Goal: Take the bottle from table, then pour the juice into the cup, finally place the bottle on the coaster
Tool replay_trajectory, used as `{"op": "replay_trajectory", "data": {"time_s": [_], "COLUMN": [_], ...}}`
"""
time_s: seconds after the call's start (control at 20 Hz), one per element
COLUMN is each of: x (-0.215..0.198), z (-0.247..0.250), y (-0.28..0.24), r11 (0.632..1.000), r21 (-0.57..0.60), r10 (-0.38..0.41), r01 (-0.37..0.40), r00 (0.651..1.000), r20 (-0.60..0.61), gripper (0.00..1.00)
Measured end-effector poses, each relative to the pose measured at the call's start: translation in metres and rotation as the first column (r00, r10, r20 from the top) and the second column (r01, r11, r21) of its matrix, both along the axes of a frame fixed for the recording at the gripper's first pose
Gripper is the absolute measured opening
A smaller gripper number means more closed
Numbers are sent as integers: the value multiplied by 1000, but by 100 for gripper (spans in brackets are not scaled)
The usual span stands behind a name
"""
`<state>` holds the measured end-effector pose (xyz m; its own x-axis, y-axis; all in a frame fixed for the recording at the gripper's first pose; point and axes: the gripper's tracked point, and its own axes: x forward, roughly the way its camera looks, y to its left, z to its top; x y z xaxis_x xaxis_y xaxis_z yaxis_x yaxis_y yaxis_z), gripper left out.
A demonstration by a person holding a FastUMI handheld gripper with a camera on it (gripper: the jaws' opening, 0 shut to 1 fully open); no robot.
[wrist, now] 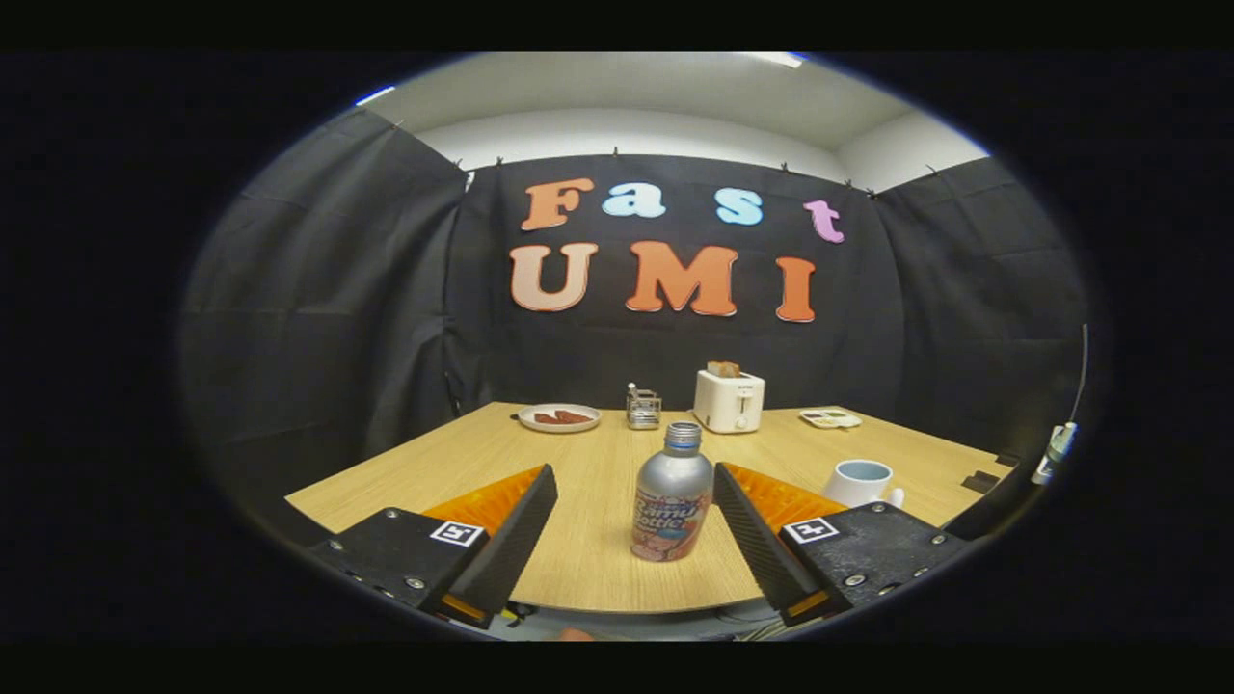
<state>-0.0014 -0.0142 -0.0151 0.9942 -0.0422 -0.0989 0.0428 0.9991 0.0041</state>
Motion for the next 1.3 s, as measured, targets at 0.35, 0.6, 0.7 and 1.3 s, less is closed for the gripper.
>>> {"op": "replay_trajectory", "data": {"time_s": [0.35,0.6,0.7,1.3], "x": [11,23,28,58], "z": [-27,-49,-56,-97], "y": [-11,-17,-18,-22], "r11": [999,999,999,997], "r21": [29,26,32,55], "r10": [-24,-32,-36,-31], "r01": [26,36,41,45], "r00": [997,991,989,971], "r20": [-72,-127,-147,-237], "gripper": [97,97,97,97]}}
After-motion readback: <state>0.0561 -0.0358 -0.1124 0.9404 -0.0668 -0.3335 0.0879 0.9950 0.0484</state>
